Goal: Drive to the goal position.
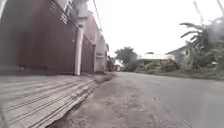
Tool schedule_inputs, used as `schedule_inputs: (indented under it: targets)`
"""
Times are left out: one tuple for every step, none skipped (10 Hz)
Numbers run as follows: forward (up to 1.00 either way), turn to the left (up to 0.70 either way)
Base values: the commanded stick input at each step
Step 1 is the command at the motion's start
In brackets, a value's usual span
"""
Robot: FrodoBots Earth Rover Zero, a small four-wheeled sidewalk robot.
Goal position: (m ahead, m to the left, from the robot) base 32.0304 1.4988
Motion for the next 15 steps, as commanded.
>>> schedule_inputs:
  targets:
    - [0.70,-0.32]
    - [0.70,-0.20]
    - [0.70,0.00]
    - [0.70,0.00]
    - [0.70,0.00]
    - [0.70,0.00]
    - [0.70,0.00]
    - [0.70,0.00]
    - [0.70,0.00]
    - [0.70,0.00]
    - [0.70,0.00]
    - [0.70,0.00]
    - [0.70,-0.11]
    - [0.70,-0.24]
    - [0.70,-0.33]
